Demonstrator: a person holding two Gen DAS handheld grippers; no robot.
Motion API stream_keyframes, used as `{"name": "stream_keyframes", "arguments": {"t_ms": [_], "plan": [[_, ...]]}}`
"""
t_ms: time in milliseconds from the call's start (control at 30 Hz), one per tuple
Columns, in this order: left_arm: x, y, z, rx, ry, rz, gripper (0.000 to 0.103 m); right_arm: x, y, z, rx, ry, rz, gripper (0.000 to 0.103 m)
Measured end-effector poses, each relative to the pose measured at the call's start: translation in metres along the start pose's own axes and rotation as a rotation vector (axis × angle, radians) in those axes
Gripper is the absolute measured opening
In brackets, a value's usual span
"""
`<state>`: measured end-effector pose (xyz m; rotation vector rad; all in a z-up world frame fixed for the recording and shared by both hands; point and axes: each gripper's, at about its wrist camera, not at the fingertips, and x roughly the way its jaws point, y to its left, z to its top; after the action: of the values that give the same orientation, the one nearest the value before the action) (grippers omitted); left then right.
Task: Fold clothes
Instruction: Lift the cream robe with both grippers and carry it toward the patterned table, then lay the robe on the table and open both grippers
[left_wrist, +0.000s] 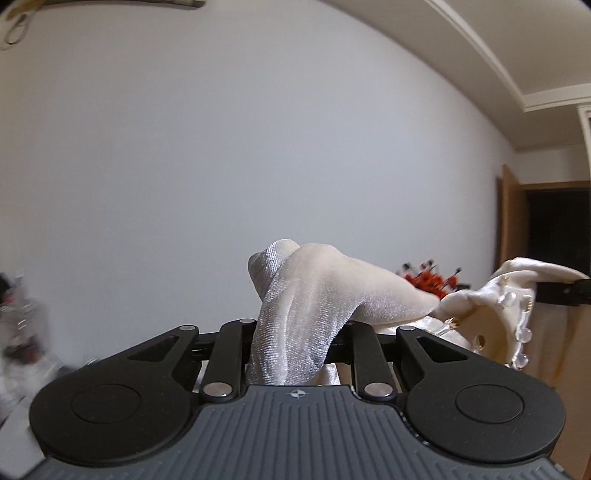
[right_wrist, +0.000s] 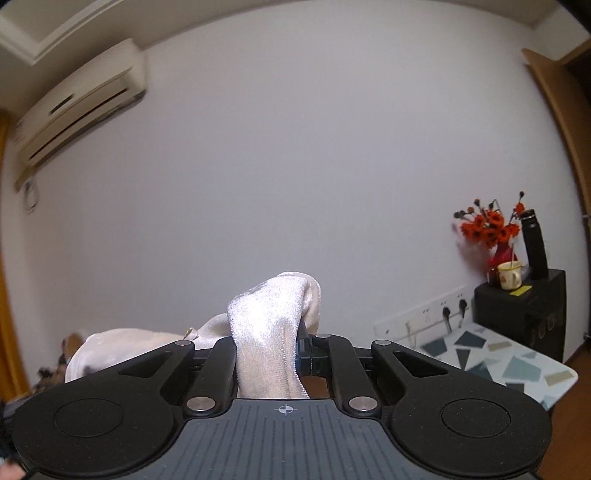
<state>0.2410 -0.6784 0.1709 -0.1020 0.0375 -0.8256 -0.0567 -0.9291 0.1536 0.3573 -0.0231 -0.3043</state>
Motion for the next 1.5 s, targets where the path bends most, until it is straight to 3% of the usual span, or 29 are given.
{"name": "stream_keyframes", "arguments": {"t_ms": [333,533,700,800,900,1000,1067,1133,1233,1300,1367,1433,1500], "plan": [[0.088,0.006,0.031,0.001,-0.127,-0.014,0.021,0.119,-0.034,0.058,0.029,-0.083,0.027,0.009],[0.132,-0.025,0.03,0.0,-0.105,0.047,0.021,0.193,-0.109,0.086,-0.048,-0.031,0.104,0.009],[0.174,-0.075,-0.001,0.028,-0.094,0.153,0.022,0.256,-0.171,0.109,-0.113,0.012,0.168,0.009],[0.234,-0.103,-0.021,-0.048,0.037,0.222,0.022,0.293,-0.209,0.123,-0.151,0.038,0.207,0.009],[0.301,-0.131,-0.055,-0.006,0.092,0.323,0.023,0.341,-0.249,0.128,-0.212,0.105,0.214,0.009],[0.352,-0.134,-0.123,0.041,0.302,0.353,0.024,0.414,-0.292,0.106,-0.249,0.247,0.167,0.009],[0.385,-0.135,-0.169,0.071,0.45,0.368,0.026,0.462,-0.318,0.079,-0.238,0.344,0.117,0.009],[0.418,-0.135,-0.215,0.102,0.598,0.382,0.042,0.504,-0.344,0.042,-0.242,0.436,0.05,0.009],[0.467,-0.136,-0.284,0.147,0.82,0.399,0.043,0.555,-0.386,-0.028,-0.26,0.592,-0.029,0.01],[0.463,-0.131,-0.323,0.14,0.915,0.412,0.043,0.576,-0.415,-0.068,-0.25,0.69,-0.05,0.01],[0.472,-0.131,-0.337,0.132,0.963,0.419,0.047,0.589,-0.436,-0.098,-0.242,0.765,-0.065,0.014],[0.467,-0.12,-0.344,0.133,0.978,0.432,0.062,0.588,-0.45,-0.112,-0.21,0.784,-0.08,0.025],[0.463,-0.112,-0.342,0.131,0.974,0.438,0.064,0.589,-0.466,-0.119,-0.172,0.795,-0.091,0.036]]}}
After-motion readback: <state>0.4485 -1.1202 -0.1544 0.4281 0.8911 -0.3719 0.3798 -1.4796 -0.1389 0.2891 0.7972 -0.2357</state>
